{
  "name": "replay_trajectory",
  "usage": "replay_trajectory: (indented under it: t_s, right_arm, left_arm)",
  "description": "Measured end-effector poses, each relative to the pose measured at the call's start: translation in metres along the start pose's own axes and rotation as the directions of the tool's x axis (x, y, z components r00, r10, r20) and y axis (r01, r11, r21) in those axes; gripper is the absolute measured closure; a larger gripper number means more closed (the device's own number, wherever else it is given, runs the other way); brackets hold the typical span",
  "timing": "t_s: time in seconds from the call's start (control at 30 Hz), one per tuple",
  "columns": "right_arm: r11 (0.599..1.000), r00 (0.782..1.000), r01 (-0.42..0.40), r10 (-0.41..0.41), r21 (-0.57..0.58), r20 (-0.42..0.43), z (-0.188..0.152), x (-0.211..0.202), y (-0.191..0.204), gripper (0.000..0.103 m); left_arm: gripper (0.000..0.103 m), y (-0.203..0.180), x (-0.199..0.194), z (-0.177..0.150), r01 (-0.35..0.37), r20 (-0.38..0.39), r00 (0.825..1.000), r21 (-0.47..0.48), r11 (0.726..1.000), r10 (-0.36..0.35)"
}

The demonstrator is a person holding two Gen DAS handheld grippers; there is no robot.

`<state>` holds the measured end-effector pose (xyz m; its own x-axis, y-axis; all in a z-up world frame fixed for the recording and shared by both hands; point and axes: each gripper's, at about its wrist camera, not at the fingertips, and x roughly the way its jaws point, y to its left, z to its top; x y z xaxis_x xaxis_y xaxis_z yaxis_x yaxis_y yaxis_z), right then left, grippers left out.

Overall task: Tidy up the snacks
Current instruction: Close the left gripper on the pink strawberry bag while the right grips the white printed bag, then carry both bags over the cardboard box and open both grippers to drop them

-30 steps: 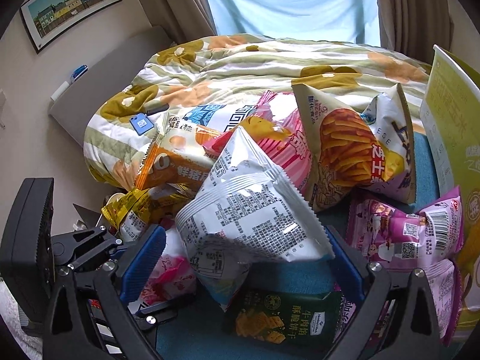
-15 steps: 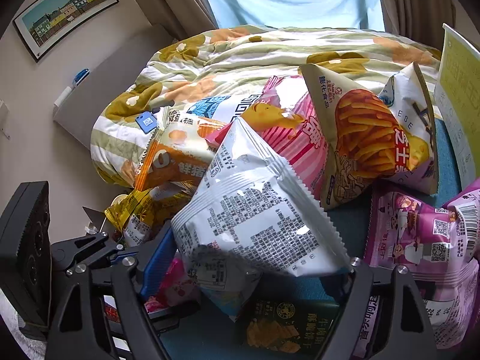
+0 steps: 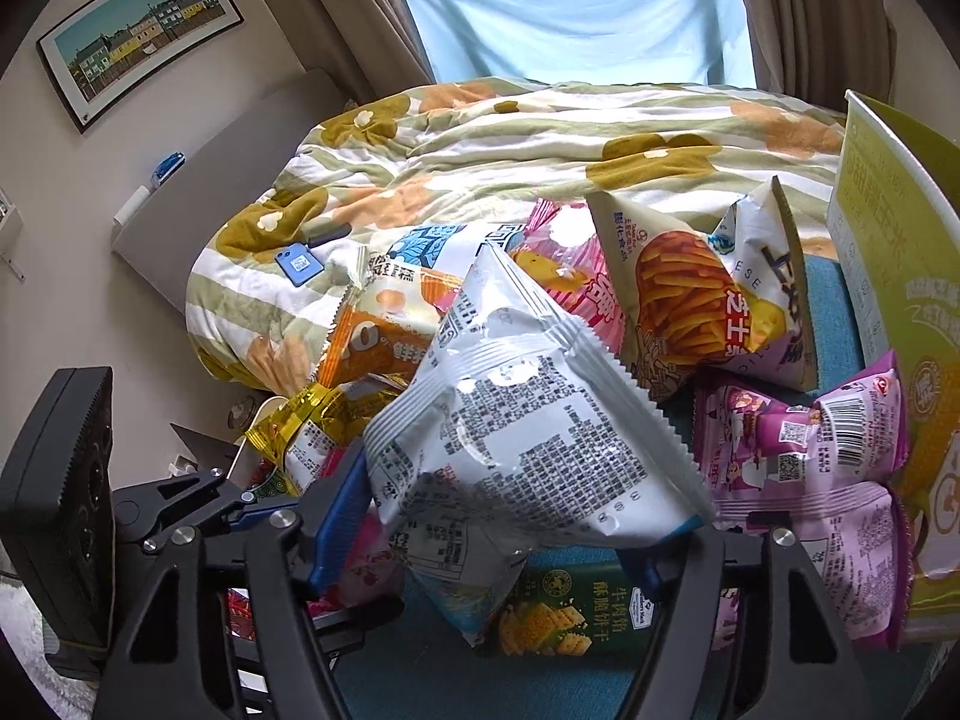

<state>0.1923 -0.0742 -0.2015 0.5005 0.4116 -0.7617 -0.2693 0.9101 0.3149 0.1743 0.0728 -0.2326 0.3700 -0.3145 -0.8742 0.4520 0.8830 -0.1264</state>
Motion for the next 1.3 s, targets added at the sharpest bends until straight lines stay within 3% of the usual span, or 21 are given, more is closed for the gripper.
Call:
replay_trajectory:
  t_s: [0.2,0.4,0.7,0.93,1.1,1.3]
  right_arm:
    - [0.999,0.999,0.031,-0.031,0.012,0.042,0.003,-0.033,0.003,0.036]
    - [0.996,0.989,0.07,-0.076,0.046,0.125,0.007,-0.085,0.006,0.036]
    - [0.979,0.949,0.174,-0.196,0.107,0.249,0.014,-0.164,-0.011,0.036]
    - [0.966,0.917,0.214,-0.251,0.148,0.311,0.013,-0.219,-0.061,0.036]
    - [0.95,0.902,0.259,-0.302,0.171,0.31,0.012,-0.248,-0.115,0.036]
    - [0.938,0.896,0.279,-0.331,0.206,0.296,0.015,-0.269,-0.186,0.036]
  left_arm:
    - [0.044,0.002,-0.026,-0.007,0.021,0.034,0.999,-0.013,1.0,-0.021]
    - [0.044,-0.007,-0.061,0.017,0.045,0.122,0.991,0.029,0.999,-0.048]
    - [0.044,-0.052,-0.104,0.069,0.066,0.231,0.969,0.108,0.992,-0.09]
    - [0.044,-0.119,-0.095,0.123,0.083,0.254,0.961,0.097,0.992,-0.105]
    - [0.044,-0.174,-0.072,0.164,0.119,0.253,0.958,0.076,0.99,-0.135]
    - [0.043,-0.239,-0.031,0.208,0.119,0.241,0.961,0.067,0.991,-0.132]
